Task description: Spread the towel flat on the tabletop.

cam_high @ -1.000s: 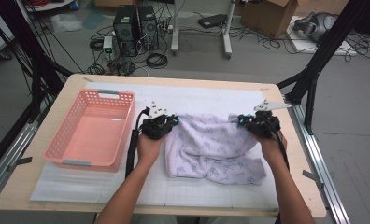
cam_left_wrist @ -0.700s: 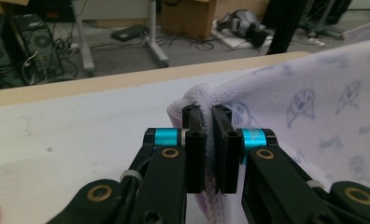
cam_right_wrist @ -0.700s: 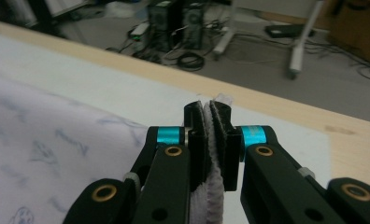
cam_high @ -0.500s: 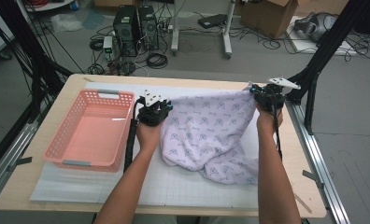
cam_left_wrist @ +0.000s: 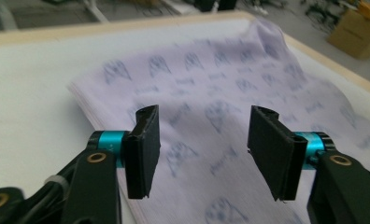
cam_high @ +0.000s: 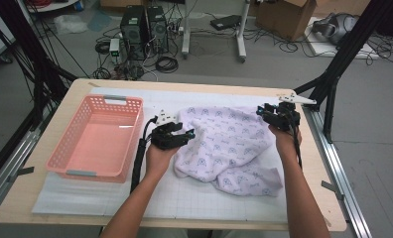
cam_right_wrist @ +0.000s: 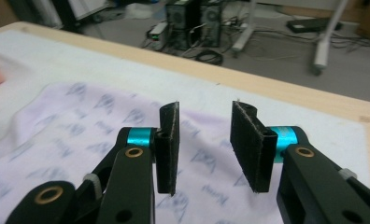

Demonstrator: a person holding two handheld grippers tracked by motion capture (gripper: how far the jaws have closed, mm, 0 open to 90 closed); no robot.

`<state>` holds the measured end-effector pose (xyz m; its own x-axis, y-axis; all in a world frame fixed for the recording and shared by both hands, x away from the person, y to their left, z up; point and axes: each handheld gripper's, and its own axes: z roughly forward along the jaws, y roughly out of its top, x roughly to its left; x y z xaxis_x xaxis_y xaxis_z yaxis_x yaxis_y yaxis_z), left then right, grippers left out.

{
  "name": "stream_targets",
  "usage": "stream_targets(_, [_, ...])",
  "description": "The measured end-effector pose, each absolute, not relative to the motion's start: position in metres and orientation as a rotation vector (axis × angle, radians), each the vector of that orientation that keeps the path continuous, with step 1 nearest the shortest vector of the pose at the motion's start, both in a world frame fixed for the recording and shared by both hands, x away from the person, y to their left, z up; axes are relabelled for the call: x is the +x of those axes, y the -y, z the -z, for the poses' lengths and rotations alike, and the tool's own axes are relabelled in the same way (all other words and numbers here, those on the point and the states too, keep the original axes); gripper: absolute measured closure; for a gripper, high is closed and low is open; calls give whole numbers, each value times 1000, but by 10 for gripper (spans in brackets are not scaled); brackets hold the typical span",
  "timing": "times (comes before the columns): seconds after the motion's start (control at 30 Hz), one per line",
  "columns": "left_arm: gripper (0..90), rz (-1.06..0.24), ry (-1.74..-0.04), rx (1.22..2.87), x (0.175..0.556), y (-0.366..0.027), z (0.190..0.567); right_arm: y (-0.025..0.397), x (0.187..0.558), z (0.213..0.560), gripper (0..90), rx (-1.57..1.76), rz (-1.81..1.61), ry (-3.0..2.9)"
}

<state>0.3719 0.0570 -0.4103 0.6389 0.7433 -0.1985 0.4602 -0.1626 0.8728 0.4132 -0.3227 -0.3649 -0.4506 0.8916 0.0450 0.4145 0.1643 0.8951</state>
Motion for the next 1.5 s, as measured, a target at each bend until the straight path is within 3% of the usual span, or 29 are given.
stream_targets(0.43, [382, -280, -885, 1929, 337, -61, 436, 335, 353, 390, 560, 1083, -1288, -2179])
stream_targets(0.57, [387, -220, -856, 2005, 332, -60, 442, 328, 341, 402, 487, 1018, -1262, -2278])
stream_targets(0.87, [370, -83, -733, 2026, 316, -58, 451, 312, 328, 429, 438, 919, -1256, -2465])
stream_targets(0.97, [371, -81, -690, 2056, 313, -52, 452, 299, 330, 435, 481, 874, -1150, -2492])
stream_targets(1.03, [414, -127, -672, 2094, 310, -47, 451, 292, 331, 438, 559, 854, -1078, -2507])
stream_targets(1.13, [709, -147, -695, 2099, 314, -50, 449, 292, 334, 435, 751, 884, -1081, -2494])
stream_targets(1.2, [785, -175, -697, 2087, 315, -50, 447, 296, 337, 432, 806, 888, -1128, -2495])
stream_targets(1.5, [788, -310, -876, 1847, 356, -63, 416, 305, 362, 401, 812, 1019, -1268, -2273])
